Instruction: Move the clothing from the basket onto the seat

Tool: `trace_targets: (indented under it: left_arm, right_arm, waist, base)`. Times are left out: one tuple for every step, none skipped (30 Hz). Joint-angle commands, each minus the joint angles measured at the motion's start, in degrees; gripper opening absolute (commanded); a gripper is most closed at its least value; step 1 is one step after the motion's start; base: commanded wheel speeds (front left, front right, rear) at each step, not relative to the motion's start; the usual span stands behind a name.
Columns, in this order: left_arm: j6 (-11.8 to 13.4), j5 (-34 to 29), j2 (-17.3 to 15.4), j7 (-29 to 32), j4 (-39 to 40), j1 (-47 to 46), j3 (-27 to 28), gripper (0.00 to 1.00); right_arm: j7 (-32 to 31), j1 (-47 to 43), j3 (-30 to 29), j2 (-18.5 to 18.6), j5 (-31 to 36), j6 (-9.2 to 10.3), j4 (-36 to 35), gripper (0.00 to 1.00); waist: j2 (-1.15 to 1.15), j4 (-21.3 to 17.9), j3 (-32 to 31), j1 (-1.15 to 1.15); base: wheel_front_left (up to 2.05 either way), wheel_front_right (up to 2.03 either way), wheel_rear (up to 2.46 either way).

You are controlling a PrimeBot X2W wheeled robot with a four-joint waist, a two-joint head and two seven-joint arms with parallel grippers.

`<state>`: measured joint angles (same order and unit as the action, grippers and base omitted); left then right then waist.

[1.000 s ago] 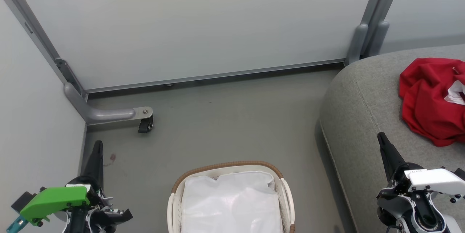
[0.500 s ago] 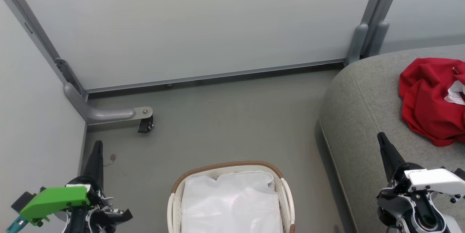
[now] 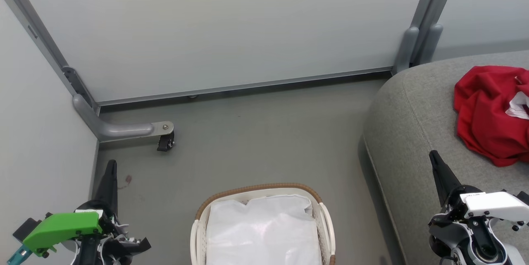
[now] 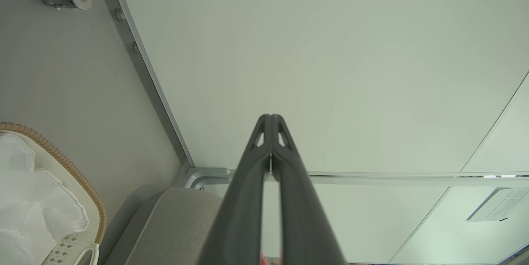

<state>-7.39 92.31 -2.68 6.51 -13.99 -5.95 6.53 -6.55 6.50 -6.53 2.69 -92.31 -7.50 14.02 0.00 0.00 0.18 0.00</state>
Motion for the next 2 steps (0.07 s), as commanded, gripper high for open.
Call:
trace_targets:
  left_arm:
    - [-0.22,0.20,-0.38,0.23,0.02,-0.58,0.11,0.00]
    - [-0.22,0.20,-0.38,0.24,0.03,-0.58,0.11,0.00]
  right_arm:
    - [-0.17,-0.59,-0.12,0.36,-0.20,0.02,-0.17,0.00]
    - [-0.17,-0.59,-0.12,0.36,-0.20,0.02,-0.17,0.00]
  waist:
    - [0.00,0.00,0.00,0.00]
    - [0.00,0.00,0.00,0.00]
  base:
    - [0.00,0.00,0.00]
    - [0.00,0.00,0.00]
